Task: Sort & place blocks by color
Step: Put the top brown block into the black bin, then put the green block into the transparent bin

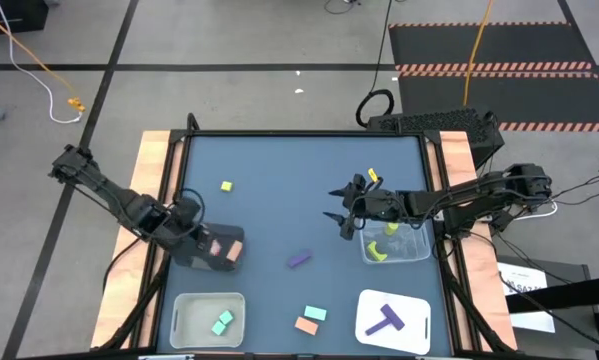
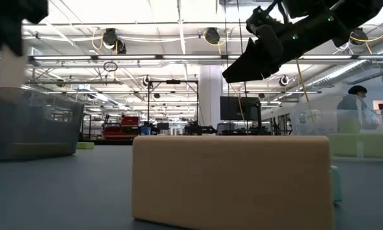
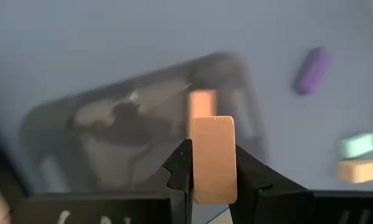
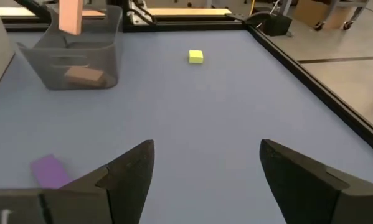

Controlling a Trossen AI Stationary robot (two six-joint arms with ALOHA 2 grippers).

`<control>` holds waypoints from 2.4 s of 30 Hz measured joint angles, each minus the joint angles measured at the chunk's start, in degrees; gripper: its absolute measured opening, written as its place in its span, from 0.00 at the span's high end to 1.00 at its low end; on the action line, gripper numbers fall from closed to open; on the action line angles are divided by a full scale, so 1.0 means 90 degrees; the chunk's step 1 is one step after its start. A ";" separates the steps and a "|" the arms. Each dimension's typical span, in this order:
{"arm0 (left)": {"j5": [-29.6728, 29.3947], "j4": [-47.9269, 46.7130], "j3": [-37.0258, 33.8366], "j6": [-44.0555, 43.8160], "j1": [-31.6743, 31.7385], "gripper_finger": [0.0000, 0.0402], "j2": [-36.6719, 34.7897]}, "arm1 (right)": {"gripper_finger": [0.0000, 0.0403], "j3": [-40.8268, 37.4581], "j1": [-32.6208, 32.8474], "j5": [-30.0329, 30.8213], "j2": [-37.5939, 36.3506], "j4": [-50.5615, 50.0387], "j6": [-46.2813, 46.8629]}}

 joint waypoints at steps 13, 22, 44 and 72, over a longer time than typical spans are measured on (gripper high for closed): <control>0.0590 -0.0927 -0.0002 -0.0560 -0.0028 0.56 0.0477 | 0.30 0.0000 -0.0035 0.0000 0.0000 0.0027 -0.0028; 0.0378 -0.0604 -0.0002 -0.0286 0.0051 0.42 0.0495 | 0.30 0.0000 -0.0035 0.0000 0.0000 0.0025 -0.0030; -0.1554 0.0256 -0.0002 0.4005 0.3683 0.53 0.1536 | 0.30 0.0000 -0.0035 0.0000 0.0000 0.0032 -0.0027; 0.0119 0.1930 -0.0005 0.6803 0.6665 0.43 0.4208 | 0.30 0.0000 -0.0035 -0.0010 0.0000 0.0022 0.0002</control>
